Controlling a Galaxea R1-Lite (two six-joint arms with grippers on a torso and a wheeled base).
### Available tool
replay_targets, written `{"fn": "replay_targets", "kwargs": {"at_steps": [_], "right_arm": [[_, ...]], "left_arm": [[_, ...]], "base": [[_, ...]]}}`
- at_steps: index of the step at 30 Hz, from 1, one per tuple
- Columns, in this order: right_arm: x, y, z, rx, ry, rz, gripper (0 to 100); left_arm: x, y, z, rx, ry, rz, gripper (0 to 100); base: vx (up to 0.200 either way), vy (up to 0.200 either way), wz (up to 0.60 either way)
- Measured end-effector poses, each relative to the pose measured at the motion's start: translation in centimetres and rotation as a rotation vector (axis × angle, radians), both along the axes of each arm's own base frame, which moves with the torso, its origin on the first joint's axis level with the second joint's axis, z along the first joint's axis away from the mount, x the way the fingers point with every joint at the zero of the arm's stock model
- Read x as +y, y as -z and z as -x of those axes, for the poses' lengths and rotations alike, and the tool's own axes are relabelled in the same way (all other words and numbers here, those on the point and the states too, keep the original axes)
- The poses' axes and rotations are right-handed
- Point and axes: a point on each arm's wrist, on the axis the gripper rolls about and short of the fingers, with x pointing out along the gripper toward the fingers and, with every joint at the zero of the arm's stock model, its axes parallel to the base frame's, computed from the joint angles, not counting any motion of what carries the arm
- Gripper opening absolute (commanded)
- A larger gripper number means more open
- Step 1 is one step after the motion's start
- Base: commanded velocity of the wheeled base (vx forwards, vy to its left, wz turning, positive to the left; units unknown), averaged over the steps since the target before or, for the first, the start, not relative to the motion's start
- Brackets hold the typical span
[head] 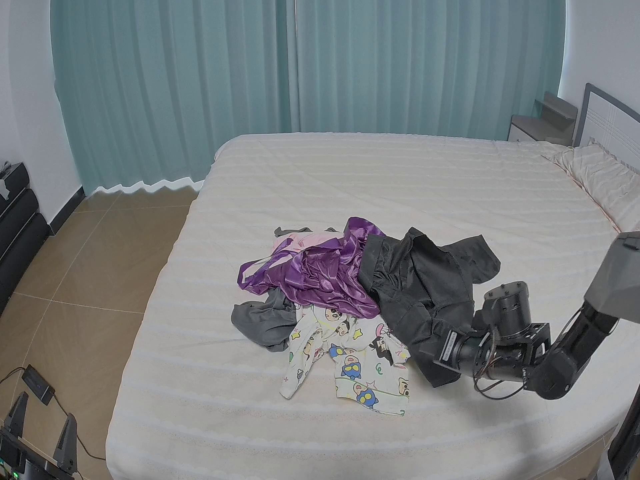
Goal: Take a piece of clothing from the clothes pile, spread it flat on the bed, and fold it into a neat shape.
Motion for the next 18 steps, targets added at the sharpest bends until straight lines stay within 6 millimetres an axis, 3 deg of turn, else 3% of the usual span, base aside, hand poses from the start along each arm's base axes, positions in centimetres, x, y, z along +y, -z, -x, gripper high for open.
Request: {"fn": "replay_targets", "kwargs": {"at_steps": [4, 18], "right_arm": [[1.1, 1.9, 0.1, 0.034, -0.035, 0.042, 100], [3.7, 5.3, 1.5, 0.09, -0.17, 0.162, 100]], "left_arm": [[0.0, 0.0, 0.0, 0.0, 0.001, 0.0, 100], [0.0, 0.0, 0.0, 0.0, 0.0, 0.0, 100]], "base": [[0.0, 0.0, 0.0], [0.0, 0.0, 0.0]]}}
